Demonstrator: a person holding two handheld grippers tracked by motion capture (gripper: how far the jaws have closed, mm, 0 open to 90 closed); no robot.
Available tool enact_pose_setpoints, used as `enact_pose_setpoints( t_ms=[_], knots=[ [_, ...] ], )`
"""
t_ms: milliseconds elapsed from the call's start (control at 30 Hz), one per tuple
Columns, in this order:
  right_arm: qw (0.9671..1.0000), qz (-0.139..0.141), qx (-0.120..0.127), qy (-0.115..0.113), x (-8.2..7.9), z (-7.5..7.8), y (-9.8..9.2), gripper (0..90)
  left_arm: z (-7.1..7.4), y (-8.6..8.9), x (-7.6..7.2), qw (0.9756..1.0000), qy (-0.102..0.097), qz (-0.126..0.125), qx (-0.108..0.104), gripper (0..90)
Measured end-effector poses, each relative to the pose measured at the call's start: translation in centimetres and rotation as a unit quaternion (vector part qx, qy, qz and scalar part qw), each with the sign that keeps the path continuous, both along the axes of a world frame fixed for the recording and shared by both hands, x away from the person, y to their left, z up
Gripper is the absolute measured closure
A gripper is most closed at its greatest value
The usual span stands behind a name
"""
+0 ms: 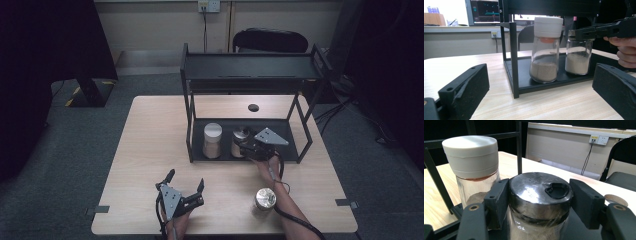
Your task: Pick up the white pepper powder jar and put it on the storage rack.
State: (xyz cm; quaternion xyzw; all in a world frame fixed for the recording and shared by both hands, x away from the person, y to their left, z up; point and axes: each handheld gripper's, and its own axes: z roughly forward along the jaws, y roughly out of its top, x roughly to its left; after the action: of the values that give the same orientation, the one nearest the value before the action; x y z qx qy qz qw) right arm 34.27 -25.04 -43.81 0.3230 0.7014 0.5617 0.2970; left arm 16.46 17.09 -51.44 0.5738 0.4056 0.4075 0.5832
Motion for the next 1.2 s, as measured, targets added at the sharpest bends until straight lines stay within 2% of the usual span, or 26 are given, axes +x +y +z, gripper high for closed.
enact_pose_setpoints(
  t_ms=[500, 900, 1200],
  knots=[
    [1.0000, 0.000, 0.001, 0.000, -0.02, -0.43, -0.06, 34.3, -0.04, 0.02, -0.01, 1.0000, -0.001, -0.001, -0.001, 0.3],
    [0.9998, 0.018, -0.003, -0.012, -0.29, -1.04, -0.81, 34.0, -0.02, 0.03, 0.01, 1.0000, 0.000, -0.001, -0.001, 0.3],
    [0.9997, 0.020, -0.009, -0.006, -0.14, -0.63, -0.81, 33.7, -0.02, 0.02, 0.00, 1.0000, 0.000, -0.001, -0.001, 0.3]
  ],
)
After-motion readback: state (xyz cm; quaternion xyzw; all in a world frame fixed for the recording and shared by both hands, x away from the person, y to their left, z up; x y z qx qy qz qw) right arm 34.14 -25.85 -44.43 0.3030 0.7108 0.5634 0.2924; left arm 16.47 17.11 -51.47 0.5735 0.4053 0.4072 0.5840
